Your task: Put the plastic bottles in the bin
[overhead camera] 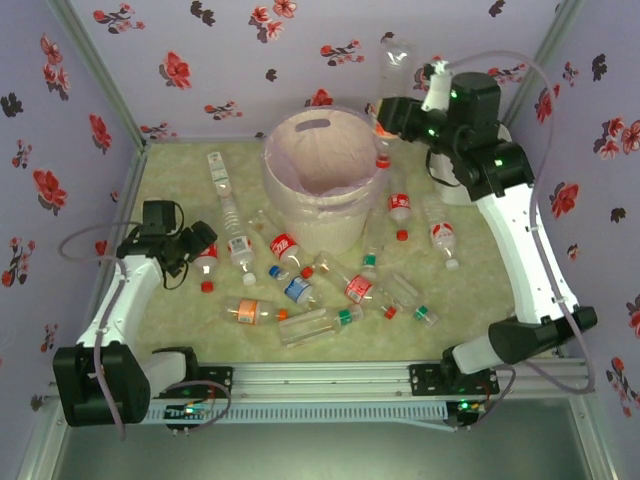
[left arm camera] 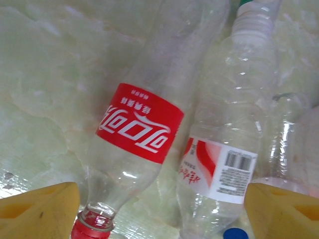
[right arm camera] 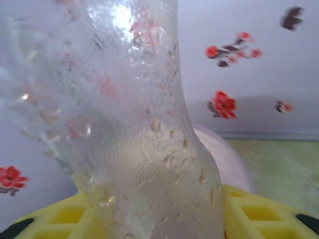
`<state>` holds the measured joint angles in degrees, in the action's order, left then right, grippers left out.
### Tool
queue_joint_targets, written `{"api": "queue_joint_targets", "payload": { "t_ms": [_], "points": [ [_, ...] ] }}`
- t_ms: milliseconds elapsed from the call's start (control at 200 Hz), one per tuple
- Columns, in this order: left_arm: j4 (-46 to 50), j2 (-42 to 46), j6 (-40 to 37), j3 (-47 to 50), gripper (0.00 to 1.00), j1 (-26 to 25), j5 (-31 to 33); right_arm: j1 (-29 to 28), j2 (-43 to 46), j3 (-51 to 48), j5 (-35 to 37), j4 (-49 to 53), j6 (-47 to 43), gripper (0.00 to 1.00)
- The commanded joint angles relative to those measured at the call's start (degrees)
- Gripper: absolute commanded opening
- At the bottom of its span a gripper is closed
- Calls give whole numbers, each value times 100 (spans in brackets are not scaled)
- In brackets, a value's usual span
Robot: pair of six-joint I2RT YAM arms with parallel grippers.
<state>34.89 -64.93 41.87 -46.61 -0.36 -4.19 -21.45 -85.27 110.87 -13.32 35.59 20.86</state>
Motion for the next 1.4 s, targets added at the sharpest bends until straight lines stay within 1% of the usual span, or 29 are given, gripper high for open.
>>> {"api": "queue_joint_targets", "payload": {
  "t_ms": [0,165,310,345,395,440,610,710,755,825,860,895,930,1025,1105,1195,1300,1395],
  "points": [
    [-120,208,94,142,84,36,342,-361,-465,655,332,251,-282,27],
    [79,111,-130,165,82,36,545,-689,-1307,1413,500,890,-649,26],
    [-81,-28,-136,270,80,36,568,-963,-1793,1547,611,1310,-902,26],
    [-140,-72,-148,266,79,36,568,-1031,-1898,1558,611,1422,-1006,24],
    [-224,-155,-197,228,77,36,568,-1154,-1990,1489,665,1507,-1132,18],
    [-253,-252,-266,137,77,36,576,-1247,-2039,1334,690,1499,-1220,16],
    [-272,-636,-458,-118,76,36,559,-1404,-2386,988,1081,1785,-1238,17],
    [-290,-762,-518,-155,75,36,524,-1403,-2383,407,1166,1459,-1252,20],
    [-322,-767,-534,-140,75,36,522,-1412,-2339,121,1118,1189,-1228,24],
    [-407,-761,-565,-71,75,36,524,-1412,-2339,-111,1058,988,-1166,34],
    [-435,-766,-589,-43,75,36,533,-1412,-2381,-122,1036,997,-1155,42],
    [-448,-788,-615,-34,75,36,539,-1414,-2410,-118,1011,1026,-1182,48],
    [-457,-824,-627,-23,75,36,550,-1414,-2415,-89,978,1059,-1235,56],
    [-517,-920,-637,1,75,36,550,-1414,-2261,-57,843,1064,-1343,76],
    [-569,-989,-653,3,75,36,554,-1412,-2098,-20,848,1042,-1395,86],
    [-637,-1077,-659,-7,75,36,559,-1416,-2029,250,881,1287,-1467,98],
    [-675,-1208,-679,-49,75,36,559,-1432,-1885,605,957,1567,-1595,99],
    [-677,-1316,-712,-92,75,36,551,-1447,-1554,638,1094,1484,-1681,99]
  ]
}}
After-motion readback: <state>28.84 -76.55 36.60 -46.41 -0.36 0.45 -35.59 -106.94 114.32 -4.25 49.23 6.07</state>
